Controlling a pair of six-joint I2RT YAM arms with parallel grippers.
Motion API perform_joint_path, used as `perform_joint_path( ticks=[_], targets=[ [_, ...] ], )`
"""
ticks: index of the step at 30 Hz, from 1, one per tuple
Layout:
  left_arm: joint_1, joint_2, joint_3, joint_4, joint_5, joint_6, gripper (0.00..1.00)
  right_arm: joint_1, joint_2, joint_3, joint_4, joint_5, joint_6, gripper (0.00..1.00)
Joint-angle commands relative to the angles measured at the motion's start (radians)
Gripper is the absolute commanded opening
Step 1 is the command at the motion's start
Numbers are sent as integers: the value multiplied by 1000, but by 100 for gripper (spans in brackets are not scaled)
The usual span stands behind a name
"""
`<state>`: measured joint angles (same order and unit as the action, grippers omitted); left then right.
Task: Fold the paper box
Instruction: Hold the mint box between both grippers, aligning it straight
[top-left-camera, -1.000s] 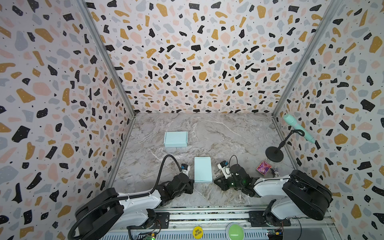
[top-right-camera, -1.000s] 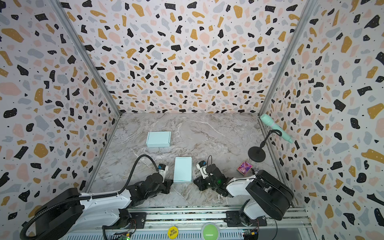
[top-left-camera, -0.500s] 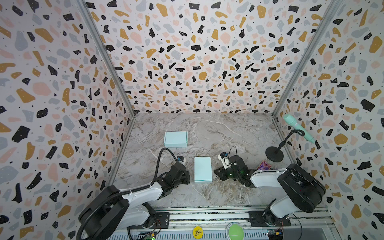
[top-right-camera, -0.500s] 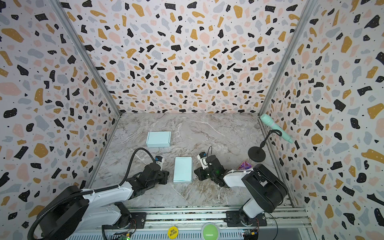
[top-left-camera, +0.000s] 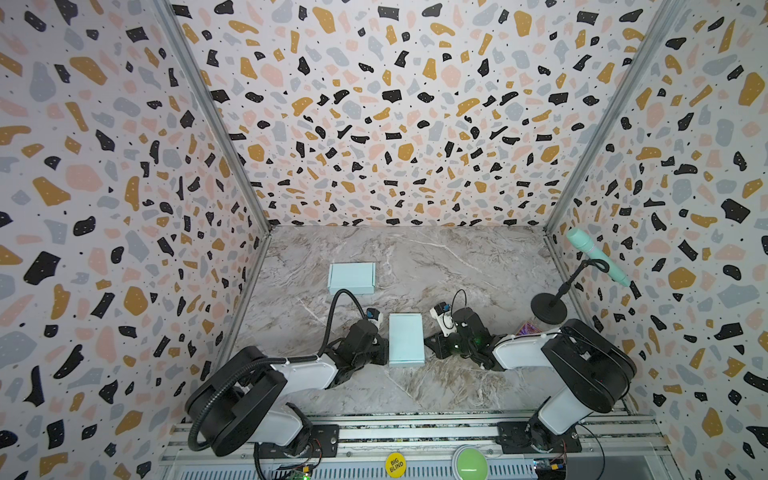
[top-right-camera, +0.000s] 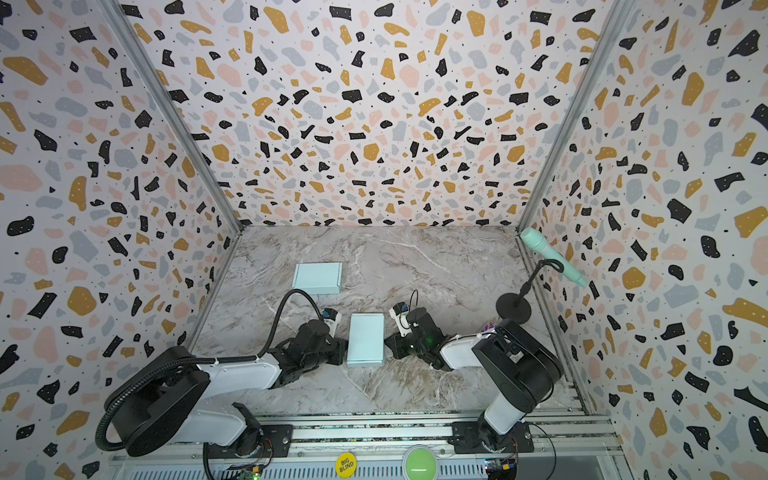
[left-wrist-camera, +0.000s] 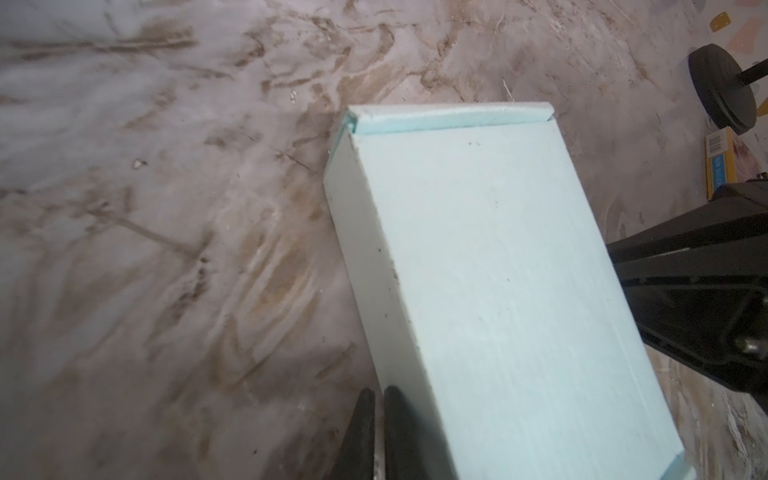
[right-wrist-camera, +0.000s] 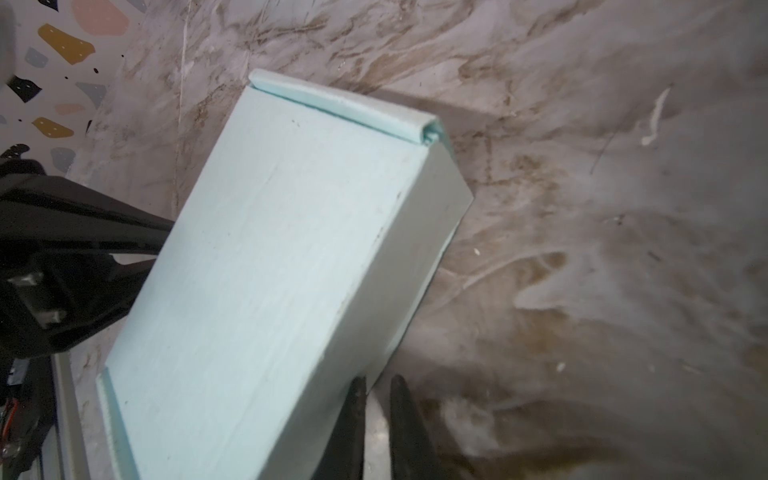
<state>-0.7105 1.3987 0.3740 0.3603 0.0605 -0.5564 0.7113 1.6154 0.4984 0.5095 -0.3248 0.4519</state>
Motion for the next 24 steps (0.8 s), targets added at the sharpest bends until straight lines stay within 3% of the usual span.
perform_joint_path(
  ticks=[1, 10, 14, 24],
  targets=[
    [0, 8, 17, 77, 52, 11, 10, 19, 2, 18, 32, -20, 7, 15],
    [60, -34, 25, -31, 29, 39, 12, -71, -40, -8, -5, -9, -17, 15],
    [114, -4, 66, -78, 27, 68, 13, -114, -20, 26, -27, -2, -44, 15],
    [121, 96, 171, -43, 41, 92, 13, -119, 87, 127, 25, 5, -11, 15]
  ],
)
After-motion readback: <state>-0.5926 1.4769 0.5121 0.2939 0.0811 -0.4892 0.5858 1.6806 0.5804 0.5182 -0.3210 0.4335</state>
